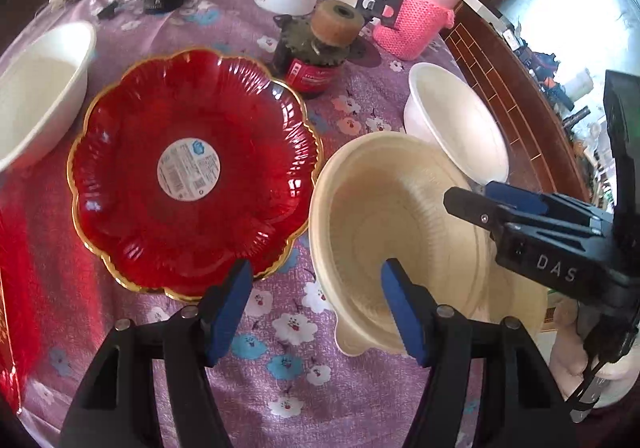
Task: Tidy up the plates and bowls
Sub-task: 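Grasp a beige bowl rim with the left gripper while the right gripper grasps another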
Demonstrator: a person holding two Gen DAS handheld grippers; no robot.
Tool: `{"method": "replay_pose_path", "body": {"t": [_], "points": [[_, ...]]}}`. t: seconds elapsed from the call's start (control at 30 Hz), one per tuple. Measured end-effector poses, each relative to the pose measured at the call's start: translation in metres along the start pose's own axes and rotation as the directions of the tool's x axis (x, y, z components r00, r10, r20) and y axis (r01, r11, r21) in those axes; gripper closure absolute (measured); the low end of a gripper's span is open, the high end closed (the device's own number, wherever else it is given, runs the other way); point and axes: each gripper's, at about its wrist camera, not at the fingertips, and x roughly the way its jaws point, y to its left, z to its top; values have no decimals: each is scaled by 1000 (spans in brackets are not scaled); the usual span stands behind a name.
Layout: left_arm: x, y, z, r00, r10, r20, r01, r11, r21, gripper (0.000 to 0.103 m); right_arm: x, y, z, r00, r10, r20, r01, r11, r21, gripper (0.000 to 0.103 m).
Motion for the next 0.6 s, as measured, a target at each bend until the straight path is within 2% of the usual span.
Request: {"method": "replay_pose_path", "body": {"t": [0.07,0.17,0.2,0.27,0.33,0.4,0.47,0.5,0.6], "points": [[-2,3,-2,1000,-11,-7,11,1000,-14,38,-3,2,-1,998,58,-10,-58,998,10,44],[1,2,-3,999,-31,-38,30,999,-26,38,-12,4,-4,995,95,-7,-95,995,16,44],[2,3,-4,998,-30,-56,28,999,-33,38,-20,4,-6,997,77,14,-77,997,21,44],[1,7,-9,995,-41,-88,35,997,-73,38,-48,-10,-20,996,-27,81,20,996,82,44],[-5,9,-19,993,-34,-111,23,995,-100,37,-73,-36,-42,982,-142,121,121,979,164,40],[-16,-3,-31,995,-44,-91,39,997,-63,37,-84,-63,-67,966,-231,116,200,953,228,34],[-18,-23,-40,994,-52,-100,54,998,19,36,-82,-84,-83,965,-254,73,226,937,266,34],[-15,-35,-44,990,-80,-116,86,995,51,36,-77,-97,-94,968,-248,40,226,929,294,34],[0,-67,-53,979,-133,-155,149,984,99,36,-62,-122,-112,983,-181,9,165,915,369,34]]}}
